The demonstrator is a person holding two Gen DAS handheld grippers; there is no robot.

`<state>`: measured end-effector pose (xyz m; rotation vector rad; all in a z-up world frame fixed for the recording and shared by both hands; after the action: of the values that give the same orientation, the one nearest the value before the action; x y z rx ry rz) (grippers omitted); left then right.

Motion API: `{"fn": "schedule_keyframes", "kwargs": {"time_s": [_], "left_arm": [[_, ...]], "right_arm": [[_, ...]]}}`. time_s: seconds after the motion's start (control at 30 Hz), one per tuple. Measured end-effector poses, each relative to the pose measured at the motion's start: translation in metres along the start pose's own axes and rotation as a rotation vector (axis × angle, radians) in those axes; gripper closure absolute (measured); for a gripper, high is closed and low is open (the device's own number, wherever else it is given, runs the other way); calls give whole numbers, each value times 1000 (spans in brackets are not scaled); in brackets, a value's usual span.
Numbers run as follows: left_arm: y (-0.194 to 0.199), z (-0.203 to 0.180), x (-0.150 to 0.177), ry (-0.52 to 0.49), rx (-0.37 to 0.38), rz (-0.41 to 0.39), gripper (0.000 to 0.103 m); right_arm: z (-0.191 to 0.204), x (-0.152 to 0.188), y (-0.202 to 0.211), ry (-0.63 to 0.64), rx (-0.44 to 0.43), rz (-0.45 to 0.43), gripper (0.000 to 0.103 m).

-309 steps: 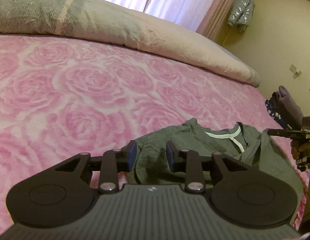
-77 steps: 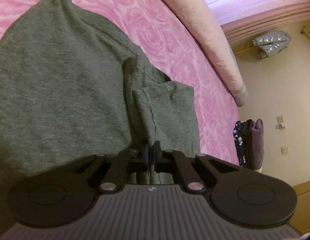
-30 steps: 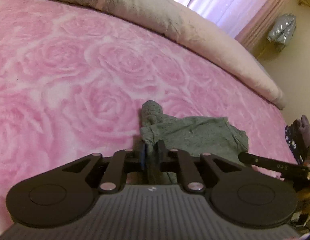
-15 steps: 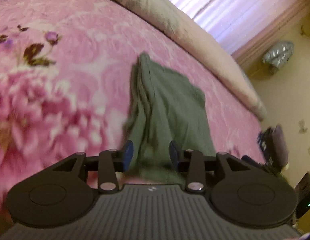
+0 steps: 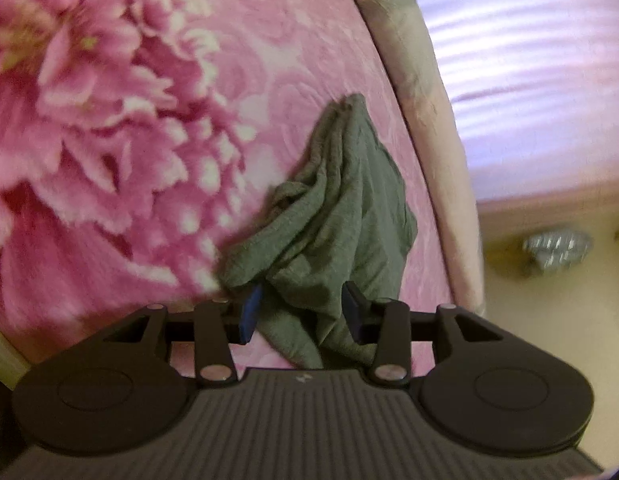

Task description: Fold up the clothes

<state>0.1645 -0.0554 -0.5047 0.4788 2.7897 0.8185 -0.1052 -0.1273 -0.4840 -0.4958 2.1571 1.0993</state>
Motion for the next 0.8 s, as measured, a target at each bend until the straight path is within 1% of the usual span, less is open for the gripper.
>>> {"fn": "schedule_keyframes", "kwargs": {"time_s": [0.07,0.1,0.13,0.17,0.23,0.27,0.3,0.37,0.43,0.5,0.53,0.57,0.6,0.67,0.7,0.77,0.8], "left_arm": [[-1,2,-2,16,3,-20,70],[-2,2,-3,16,3,-29,72],[-3,2,-4,16,4,-37,85],[-2,2,-4,8,6,-43,98],[0,-1,-4,-22,13,-51,99],[4,-5,-4,-53,16,-63,100],[10,-10,-3,-95,18,-80,100],[23,-21,-2,-179,22,-114,101],[40,-34,-1,-288,19,-163,101],[54,-41,1,-377,4,-197,101],[56,-40,1,-409,-15,-204,101],[56,-38,1,-434,-42,-205,101],[54,-33,1,-440,-65,-199,101],[45,-19,0,-405,-89,-182,101],[45,-16,0,-397,-82,-185,101],[48,-19,2,-453,-78,-210,101],[44,-19,2,-488,-94,-211,101]], "right_arm": [[4,1,-4,28,5,1,45],[5,1,-7,38,5,2,50],[6,2,-9,48,5,3,58],[7,3,-11,55,4,8,72],[6,5,-14,38,0,28,74],[5,6,-14,29,-3,27,79],[5,6,-13,20,-5,26,88],[3,7,-12,5,-13,26,90],[3,8,-10,0,-16,22,91],[4,8,-7,-2,-23,21,91],[5,9,-7,-1,-29,23,91],[8,10,-8,3,-35,31,92],[10,11,-9,8,-40,40,94],[15,15,-12,21,-42,68,96],[17,17,-14,36,-38,77,97],[18,18,-14,38,-30,77,97],[18,17,-13,31,-25,71,97]]}}
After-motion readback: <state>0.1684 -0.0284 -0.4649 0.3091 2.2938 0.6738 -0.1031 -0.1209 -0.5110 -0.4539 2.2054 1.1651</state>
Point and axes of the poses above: each gripper's, at about its wrist camera, not at the fingertips, and y roughly against the way its jaws point, z to its left, x to its underside, the point moved 6 cm from there along -y, roughly the way its jaws point, and after that the axes turned 2 degrees about z, right-handed, at the moved point
